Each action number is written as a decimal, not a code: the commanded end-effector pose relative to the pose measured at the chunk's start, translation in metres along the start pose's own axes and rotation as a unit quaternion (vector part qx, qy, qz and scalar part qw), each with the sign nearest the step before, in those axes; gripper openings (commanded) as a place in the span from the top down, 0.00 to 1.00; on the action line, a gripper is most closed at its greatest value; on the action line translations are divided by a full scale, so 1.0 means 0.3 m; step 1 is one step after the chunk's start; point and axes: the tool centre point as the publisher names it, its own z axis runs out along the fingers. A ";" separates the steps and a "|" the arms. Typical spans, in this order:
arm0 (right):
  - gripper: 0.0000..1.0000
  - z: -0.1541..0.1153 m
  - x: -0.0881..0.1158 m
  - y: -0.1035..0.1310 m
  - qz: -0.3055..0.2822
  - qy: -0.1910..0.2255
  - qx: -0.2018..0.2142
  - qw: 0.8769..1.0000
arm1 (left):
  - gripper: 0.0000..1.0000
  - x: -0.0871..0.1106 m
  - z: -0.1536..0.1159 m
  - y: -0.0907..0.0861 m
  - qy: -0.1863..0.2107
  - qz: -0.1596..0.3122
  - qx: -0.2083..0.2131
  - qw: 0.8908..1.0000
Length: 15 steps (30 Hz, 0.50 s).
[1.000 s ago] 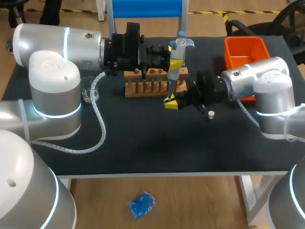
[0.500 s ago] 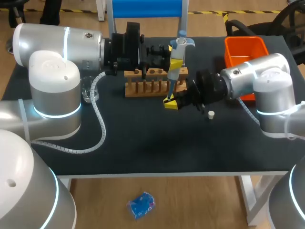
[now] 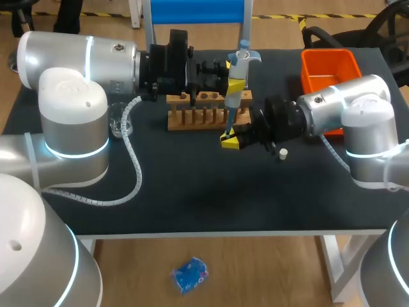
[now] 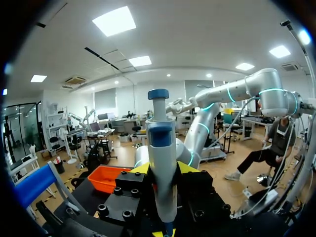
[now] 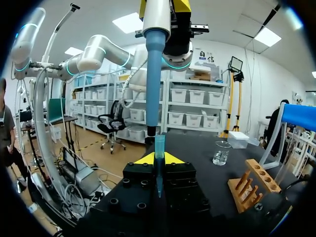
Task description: Invert the test tube, pick up the pipette, mount the tip to pipette, aspirate from beaker and dispense into the tube, eject the tip, return the pipette, and cap with the stopper.
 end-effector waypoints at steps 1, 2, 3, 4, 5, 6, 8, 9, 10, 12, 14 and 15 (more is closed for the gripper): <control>1.00 -0.003 0.012 0.001 0.002 -0.004 -0.013 1.000 | 1.00 0.000 -0.001 0.008 -0.002 0.001 0.001 1.000; 1.00 -0.003 0.012 0.001 0.004 -0.004 -0.016 1.000 | 1.00 0.000 -0.001 0.008 -0.002 0.001 0.001 1.000; 1.00 -0.004 0.013 0.001 0.007 -0.004 -0.021 1.000 | 1.00 0.000 -0.001 0.008 -0.002 0.001 0.001 1.000; 1.00 -0.005 0.014 0.001 0.009 -0.004 -0.024 1.000 | 1.00 0.000 -0.001 0.008 -0.002 0.001 0.001 1.000; 1.00 -0.005 0.015 0.000 0.010 -0.004 -0.025 1.000 | 1.00 0.000 -0.001 0.008 -0.002 0.001 0.001 1.000; 1.00 -0.006 0.016 0.000 0.012 -0.005 -0.027 1.000 | 1.00 0.000 -0.001 0.008 -0.002 0.001 0.001 1.000; 1.00 -0.006 0.016 -0.001 0.013 -0.005 -0.028 1.000 | 1.00 0.000 -0.001 0.008 -0.002 0.001 0.001 1.000; 1.00 -0.006 0.017 -0.001 0.013 -0.004 -0.028 1.000 | 1.00 0.000 -0.001 0.008 -0.002 0.001 0.001 1.000; 1.00 -0.006 0.017 -0.001 0.014 -0.004 -0.027 1.000 | 1.00 0.000 -0.001 0.008 -0.002 0.001 0.001 1.000; 1.00 -0.004 0.017 -0.004 0.016 -0.004 -0.026 1.000 | 1.00 0.000 -0.001 0.008 -0.002 0.001 0.001 1.000; 1.00 -0.004 0.015 -0.010 0.018 -0.003 -0.026 1.000 | 1.00 0.000 -0.001 0.008 -0.002 0.001 0.001 1.000; 1.00 -0.003 0.014 -0.014 0.019 -0.003 -0.026 0.999 | 1.00 0.000 -0.001 0.008 -0.002 0.001 0.001 1.000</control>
